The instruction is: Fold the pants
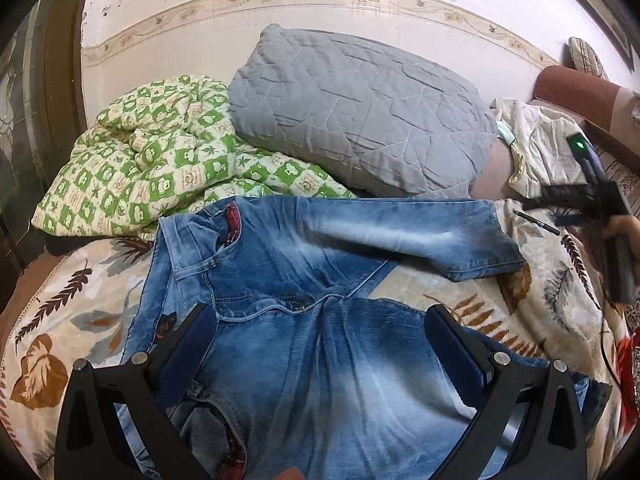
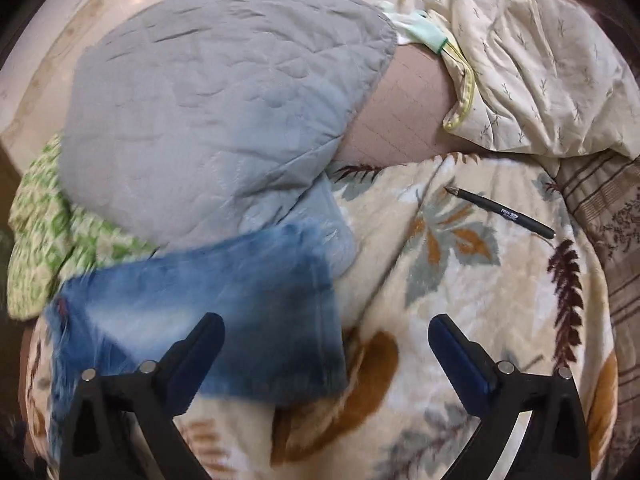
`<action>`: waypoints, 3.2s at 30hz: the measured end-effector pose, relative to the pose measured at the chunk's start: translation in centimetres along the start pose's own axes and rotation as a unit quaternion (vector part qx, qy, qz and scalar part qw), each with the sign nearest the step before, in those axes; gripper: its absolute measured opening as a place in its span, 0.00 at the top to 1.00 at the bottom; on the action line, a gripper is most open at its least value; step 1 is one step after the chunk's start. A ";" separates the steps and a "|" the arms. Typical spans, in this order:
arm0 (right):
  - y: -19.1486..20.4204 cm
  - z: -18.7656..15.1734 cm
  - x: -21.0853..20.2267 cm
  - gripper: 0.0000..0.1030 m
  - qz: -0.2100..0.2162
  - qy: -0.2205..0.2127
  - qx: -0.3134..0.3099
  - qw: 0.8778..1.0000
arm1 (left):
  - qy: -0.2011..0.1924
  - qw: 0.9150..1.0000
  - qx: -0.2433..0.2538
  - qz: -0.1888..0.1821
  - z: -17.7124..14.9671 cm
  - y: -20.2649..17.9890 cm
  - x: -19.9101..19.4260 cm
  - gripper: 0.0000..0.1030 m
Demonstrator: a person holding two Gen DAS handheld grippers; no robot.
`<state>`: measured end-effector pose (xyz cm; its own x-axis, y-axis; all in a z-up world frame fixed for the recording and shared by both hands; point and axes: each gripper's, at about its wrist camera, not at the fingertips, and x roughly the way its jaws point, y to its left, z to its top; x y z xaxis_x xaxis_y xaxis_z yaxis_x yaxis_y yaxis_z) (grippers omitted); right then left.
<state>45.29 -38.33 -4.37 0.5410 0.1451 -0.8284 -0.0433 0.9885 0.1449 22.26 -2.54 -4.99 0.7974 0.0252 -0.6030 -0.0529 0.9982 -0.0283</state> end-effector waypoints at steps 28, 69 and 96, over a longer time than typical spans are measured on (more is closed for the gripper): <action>-0.5 -6.6 4.3 0.13 0.262 0.073 0.328 0.905 | 0.226 0.930 0.271 -0.103 3.2 -8.6 21.4 0.38; -6.2 -9.5 0.9 0.95 0.195 0.046 0.314 0.928 | 0.254 0.869 0.356 -0.233 1.6 -3.7 11.6 0.98; -2.9 -25.0 -15.8 0.01 0.098 -0.032 0.084 0.991 | 0.125 0.978 0.043 -0.160 -6.3 -2.4 -4.5 0.00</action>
<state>15.83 -42.47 -5.21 0.5887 0.3257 -0.7399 -0.0163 0.9198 0.3920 15.00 -5.40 -7.27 0.5926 -0.2930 -0.7503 0.2347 0.9539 -0.1871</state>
